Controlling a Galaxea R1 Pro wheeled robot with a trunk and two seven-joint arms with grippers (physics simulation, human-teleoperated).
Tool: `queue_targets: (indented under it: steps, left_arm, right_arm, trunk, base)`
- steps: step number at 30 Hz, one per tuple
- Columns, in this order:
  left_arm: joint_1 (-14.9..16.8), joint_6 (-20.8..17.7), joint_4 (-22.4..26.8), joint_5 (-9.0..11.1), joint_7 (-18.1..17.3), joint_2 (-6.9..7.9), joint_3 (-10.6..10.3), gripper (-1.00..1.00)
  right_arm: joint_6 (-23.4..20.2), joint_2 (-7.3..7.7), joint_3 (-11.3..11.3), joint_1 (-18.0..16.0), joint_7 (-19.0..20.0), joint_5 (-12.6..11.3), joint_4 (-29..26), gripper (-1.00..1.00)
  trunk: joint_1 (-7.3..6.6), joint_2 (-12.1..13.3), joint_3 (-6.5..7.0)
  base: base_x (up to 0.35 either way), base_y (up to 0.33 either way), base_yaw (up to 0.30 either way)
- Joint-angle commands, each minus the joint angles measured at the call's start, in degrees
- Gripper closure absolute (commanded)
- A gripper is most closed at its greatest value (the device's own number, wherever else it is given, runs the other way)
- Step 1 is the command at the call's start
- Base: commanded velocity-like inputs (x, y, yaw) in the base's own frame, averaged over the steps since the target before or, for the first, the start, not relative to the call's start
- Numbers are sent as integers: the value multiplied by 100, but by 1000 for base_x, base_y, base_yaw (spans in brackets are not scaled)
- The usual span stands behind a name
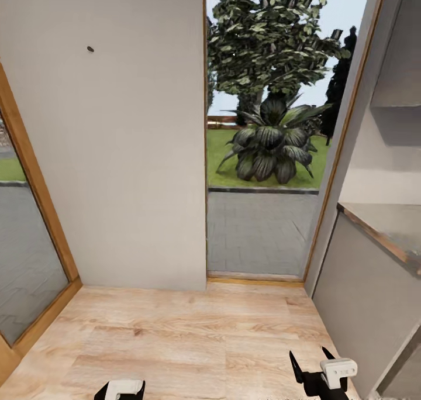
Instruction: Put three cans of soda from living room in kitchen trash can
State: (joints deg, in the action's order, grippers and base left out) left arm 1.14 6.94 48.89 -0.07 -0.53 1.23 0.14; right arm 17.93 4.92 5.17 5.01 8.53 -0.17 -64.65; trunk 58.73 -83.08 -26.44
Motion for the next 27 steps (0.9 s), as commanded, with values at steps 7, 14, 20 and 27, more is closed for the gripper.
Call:
queue_targets:
  steps: [7,14,20,27]
  left_arm:
    - [0,0,-10,-10,0,0,-13,-100]
    - [0,0,-17,-52,0,0,-32,-100]
    - [0,0,-20,-66,0,0,-46,-100]
    - [0,0,-20,-72,4,0,-56,-100]
  right_arm:
    - [0,5,2,0,0,0,37,-100]
    - [-3,7,-2,0,0,0,67,-100]
    - [-6,5,-6,0,0,0,83,-100]
    - [-7,5,-7,0,0,0,113,-100]
  trunk:
    - [0,0,27]
    - [0,0,53]
    - [0,0,76]
    - [0,0,98]
  base:
    - [-5,63,-239]
    - [-147,146,-240]
    - [-250,192,-240]
    - [-247,162,-239]
